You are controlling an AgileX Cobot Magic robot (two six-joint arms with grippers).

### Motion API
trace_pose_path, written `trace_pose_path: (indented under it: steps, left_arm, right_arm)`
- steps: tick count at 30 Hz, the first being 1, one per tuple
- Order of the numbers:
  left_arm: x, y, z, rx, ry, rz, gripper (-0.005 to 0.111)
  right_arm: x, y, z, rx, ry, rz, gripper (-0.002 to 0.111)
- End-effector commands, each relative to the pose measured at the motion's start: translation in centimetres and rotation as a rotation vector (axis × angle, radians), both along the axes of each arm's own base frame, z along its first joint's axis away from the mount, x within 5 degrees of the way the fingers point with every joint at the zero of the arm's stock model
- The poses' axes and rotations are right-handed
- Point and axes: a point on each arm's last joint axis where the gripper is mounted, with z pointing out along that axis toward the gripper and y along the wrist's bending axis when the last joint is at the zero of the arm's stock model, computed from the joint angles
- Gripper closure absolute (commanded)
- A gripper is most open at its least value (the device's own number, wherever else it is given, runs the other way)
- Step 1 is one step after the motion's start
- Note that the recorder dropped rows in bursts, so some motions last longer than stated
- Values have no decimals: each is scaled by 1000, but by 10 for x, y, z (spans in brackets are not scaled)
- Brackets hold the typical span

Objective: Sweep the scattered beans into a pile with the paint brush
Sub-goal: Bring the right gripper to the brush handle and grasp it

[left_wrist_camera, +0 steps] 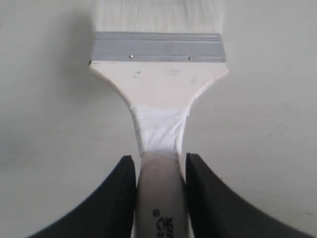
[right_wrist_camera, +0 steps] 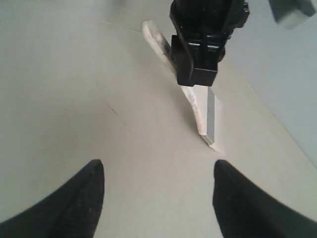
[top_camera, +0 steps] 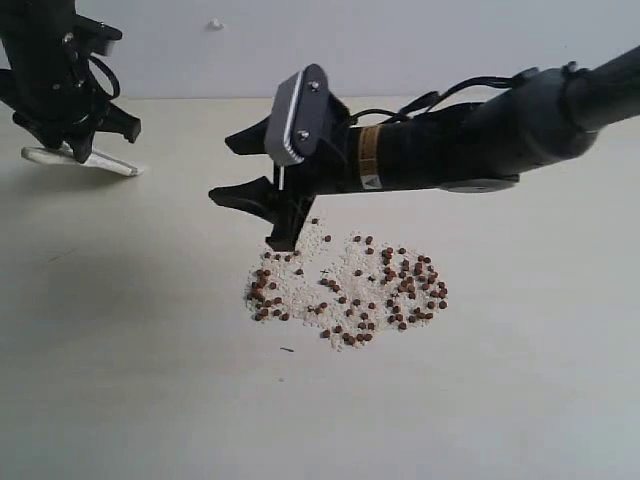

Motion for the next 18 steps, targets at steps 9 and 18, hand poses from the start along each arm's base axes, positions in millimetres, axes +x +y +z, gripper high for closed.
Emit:
trace_pose_path:
  steps: [9,18]
  left_arm:
    - [8,-13,32,-136,-54,-38,107]
    - [6,-17,31,-187,-35,-29,107]
  right_arm:
    - [37,43,-45,58,26,-45,48]
    - [52,83,-56,179,27,-70,48]
